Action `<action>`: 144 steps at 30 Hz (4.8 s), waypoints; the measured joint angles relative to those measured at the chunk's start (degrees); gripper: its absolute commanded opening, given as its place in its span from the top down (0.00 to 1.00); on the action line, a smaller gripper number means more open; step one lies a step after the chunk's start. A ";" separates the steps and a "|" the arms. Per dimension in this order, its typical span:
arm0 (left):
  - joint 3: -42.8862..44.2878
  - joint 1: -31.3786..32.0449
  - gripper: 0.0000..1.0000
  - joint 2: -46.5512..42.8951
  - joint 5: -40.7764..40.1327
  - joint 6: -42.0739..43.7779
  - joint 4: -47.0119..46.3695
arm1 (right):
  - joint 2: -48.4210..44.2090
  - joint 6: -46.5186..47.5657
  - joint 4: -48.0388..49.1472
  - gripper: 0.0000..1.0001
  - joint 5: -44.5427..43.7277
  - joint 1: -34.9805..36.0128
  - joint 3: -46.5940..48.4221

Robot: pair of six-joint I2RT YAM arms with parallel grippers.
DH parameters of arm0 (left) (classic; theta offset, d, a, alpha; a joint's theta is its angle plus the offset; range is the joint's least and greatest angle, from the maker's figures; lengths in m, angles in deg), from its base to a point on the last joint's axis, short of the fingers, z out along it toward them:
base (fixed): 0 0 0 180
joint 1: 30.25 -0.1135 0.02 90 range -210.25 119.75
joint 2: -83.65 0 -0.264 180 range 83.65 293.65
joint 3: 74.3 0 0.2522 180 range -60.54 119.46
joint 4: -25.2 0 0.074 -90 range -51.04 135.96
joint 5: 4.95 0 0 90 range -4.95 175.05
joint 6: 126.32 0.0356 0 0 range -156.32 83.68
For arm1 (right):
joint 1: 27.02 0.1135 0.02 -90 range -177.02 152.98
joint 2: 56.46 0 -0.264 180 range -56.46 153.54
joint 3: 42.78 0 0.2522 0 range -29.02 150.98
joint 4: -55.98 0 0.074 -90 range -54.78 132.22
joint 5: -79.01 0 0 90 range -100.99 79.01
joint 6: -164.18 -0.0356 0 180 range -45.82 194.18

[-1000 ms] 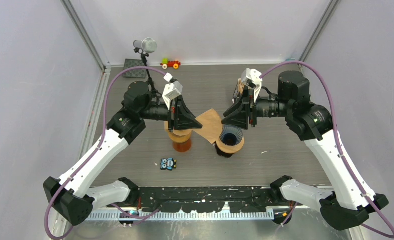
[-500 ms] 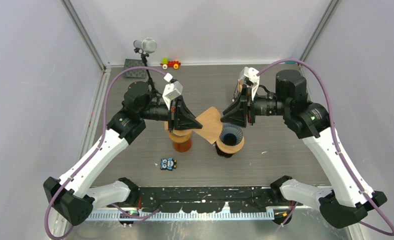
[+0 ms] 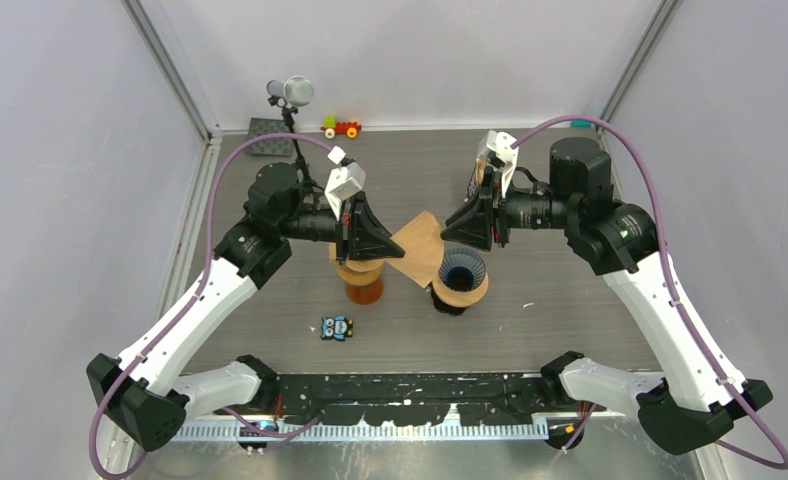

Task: Place the coffee filter in the dripper
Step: Place the coffee filter in the coffee dripper.

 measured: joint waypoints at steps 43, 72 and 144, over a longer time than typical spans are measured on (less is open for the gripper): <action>0.00 0.00 1.00 0.22 2.38 1.46 0.59 | -1.68 1.90 -1.25 0.64 2.93 -0.72 0.02; 0.00 0.00 1.00 1.27 1.84 1.05 0.17 | 0.26 0.15 0.90 0.64 4.85 -0.42 -1.03; -9.29 -1.60 1.00 8.04 19.80 -11.02 -35.56 | -6.47 -3.13 3.74 0.72 8.22 0.33 -8.26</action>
